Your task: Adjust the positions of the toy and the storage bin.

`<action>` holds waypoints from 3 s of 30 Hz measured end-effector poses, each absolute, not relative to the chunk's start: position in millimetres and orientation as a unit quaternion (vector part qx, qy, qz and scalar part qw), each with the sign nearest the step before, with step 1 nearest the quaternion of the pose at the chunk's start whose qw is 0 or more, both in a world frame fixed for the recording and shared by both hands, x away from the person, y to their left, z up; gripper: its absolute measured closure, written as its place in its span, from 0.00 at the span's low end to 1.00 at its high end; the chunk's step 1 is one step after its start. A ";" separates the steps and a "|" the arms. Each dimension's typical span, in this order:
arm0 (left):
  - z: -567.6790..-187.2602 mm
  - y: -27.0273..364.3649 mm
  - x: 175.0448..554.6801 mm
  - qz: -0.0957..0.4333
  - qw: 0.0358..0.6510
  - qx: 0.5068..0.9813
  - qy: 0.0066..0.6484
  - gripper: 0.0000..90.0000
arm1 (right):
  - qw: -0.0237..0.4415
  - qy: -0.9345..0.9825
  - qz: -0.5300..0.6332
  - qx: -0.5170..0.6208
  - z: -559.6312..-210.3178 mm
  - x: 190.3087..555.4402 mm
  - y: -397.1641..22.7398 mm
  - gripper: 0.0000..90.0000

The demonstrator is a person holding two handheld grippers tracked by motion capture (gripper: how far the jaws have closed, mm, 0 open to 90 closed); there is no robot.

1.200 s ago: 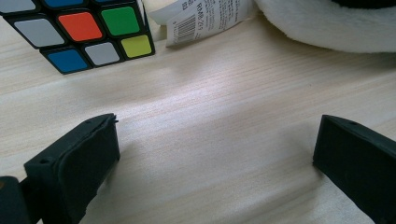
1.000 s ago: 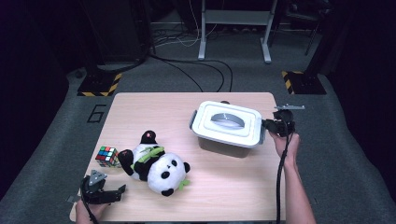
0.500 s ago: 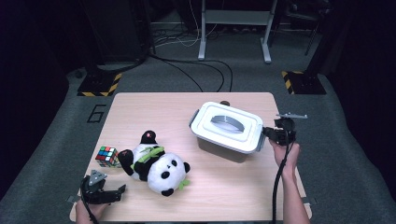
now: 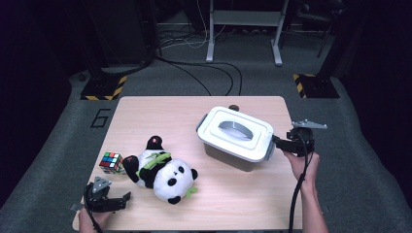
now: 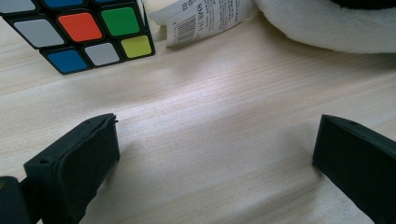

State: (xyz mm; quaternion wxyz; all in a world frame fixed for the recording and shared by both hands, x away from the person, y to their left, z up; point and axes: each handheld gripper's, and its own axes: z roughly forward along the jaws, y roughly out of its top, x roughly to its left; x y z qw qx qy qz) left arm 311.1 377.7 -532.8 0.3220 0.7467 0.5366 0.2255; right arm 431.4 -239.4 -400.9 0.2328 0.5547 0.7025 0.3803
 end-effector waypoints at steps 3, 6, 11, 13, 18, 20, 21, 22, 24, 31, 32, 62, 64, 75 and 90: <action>-532.8 377.6 311.2 0.226 0.322 0.747 0.537 0.00 | 0.229 0.716 0.389 0.533 -393.2 430.2 -235.2 0.26; -532.9 377.6 311.2 0.226 0.322 0.746 0.537 0.00 | 0.216 0.735 0.394 0.509 -388.4 431.5 -226.7 0.17; -532.9 377.4 311.1 0.226 0.322 0.746 0.538 0.00 | 0.191 0.772 0.386 0.468 -385.3 438.1 -203.7 0.16; -532.8 377.4 311.1 0.226 0.321 0.746 0.538 0.00 | 0.191 0.778 0.384 0.459 -384.9 439.9 -198.8 0.16; -532.9 377.4 311.2 0.227 0.322 0.746 0.537 0.00 | 0.192 0.815 0.366 0.406 -385.2 451.7 -165.8 0.27; -532.9 377.4 311.2 0.226 0.322 0.746 0.537 0.00 | 0.191 0.821 0.362 0.398 -386.0 456.0 -159.2 0.35; -532.9 377.4 311.2 0.226 0.322 0.746 0.537 0.00 | 0.191 0.823 0.363 0.392 -386.3 458.5 -156.1 0.38; -532.9 377.5 311.2 0.226 0.322 0.746 0.537 0.00 | 0.185 0.826 0.364 0.388 -386.5 460.8 -153.6 0.44; -533.0 377.4 311.2 0.227 0.322 0.746 0.537 0.00 | 0.177 0.830 0.361 0.386 -386.9 464.4 -148.4 0.54; -532.9 377.5 311.2 0.226 0.322 0.746 0.537 0.00 | 0.186 0.827 0.357 0.391 -389.3 462.4 -142.6 0.64; -532.9 377.5 311.2 0.227 0.322 0.746 0.537 0.00 | 0.188 0.825 0.355 0.398 -389.0 460.1 -140.9 0.64; -532.0 378.0 310.9 0.222 0.320 0.748 0.538 0.01 | 0.217 0.855 0.346 0.321 -378.8 463.9 -83.9 0.73; -532.0 378.0 311.0 0.222 0.320 0.748 0.538 0.01 | 0.210 0.851 0.356 0.324 -379.6 464.5 -85.7 0.73; -532.0 378.0 310.9 0.222 0.320 0.748 0.538 0.01 | 0.189 0.834 0.368 0.366 -380.6 462.0 -68.9 0.74; -532.9 377.3 311.7 0.229 0.320 0.744 0.540 0.00 | 0.182 0.833 0.362 0.376 -379.8 469.0 -22.9 0.74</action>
